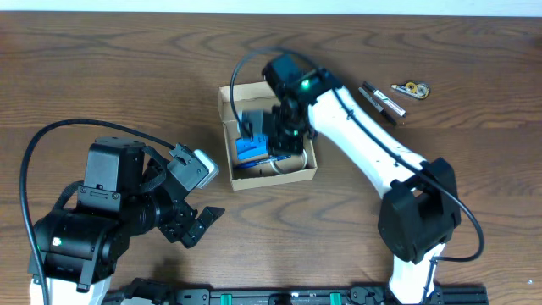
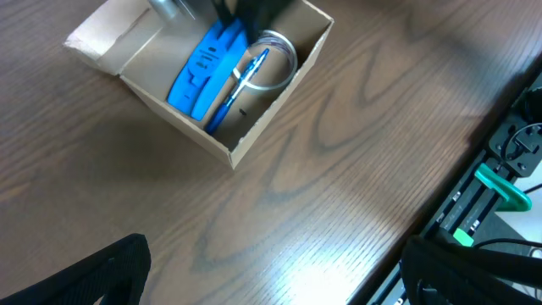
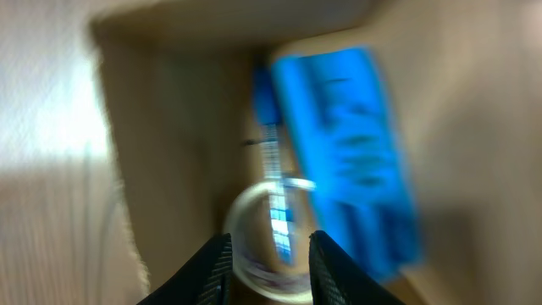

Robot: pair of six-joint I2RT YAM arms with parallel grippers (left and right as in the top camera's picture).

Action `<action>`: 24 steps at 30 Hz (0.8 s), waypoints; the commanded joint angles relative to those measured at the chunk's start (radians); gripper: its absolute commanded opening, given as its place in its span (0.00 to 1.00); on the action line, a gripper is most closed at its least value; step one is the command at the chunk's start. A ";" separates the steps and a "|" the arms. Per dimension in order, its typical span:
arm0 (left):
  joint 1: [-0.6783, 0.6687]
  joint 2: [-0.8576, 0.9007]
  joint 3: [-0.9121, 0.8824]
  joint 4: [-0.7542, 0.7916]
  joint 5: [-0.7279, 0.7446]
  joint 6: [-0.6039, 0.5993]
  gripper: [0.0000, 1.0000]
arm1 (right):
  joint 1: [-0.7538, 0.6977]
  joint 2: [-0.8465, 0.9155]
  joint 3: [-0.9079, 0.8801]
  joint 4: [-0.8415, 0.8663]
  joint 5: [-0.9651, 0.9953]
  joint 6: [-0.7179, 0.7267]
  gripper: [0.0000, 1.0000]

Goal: Pack container
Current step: 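Release the pen and move the right gripper to the Sharpie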

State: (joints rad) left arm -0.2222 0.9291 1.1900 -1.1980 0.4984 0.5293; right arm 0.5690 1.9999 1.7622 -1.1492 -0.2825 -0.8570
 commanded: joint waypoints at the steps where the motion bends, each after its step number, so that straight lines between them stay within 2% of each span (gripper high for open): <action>1: 0.006 -0.002 0.027 -0.002 0.016 0.017 0.95 | -0.066 0.001 0.137 -0.007 0.047 0.199 0.32; 5: 0.006 -0.002 0.027 -0.002 0.016 0.017 0.95 | -0.156 0.001 0.238 -0.014 0.047 0.281 0.33; 9: 0.006 -0.002 0.027 -0.003 0.016 0.017 0.95 | -0.267 0.001 0.259 -0.014 0.062 0.284 0.40; 15: 0.006 -0.002 0.027 -0.003 0.016 0.017 0.95 | -0.423 0.003 0.221 -0.016 0.206 0.284 0.44; 24: 0.006 -0.002 0.027 -0.003 0.016 0.017 0.95 | -0.557 0.003 0.093 0.050 0.211 0.274 0.45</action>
State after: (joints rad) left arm -0.2226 0.9291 1.1900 -1.1980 0.4988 0.5293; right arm 0.0223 1.9999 1.9018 -1.1187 -0.0830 -0.5873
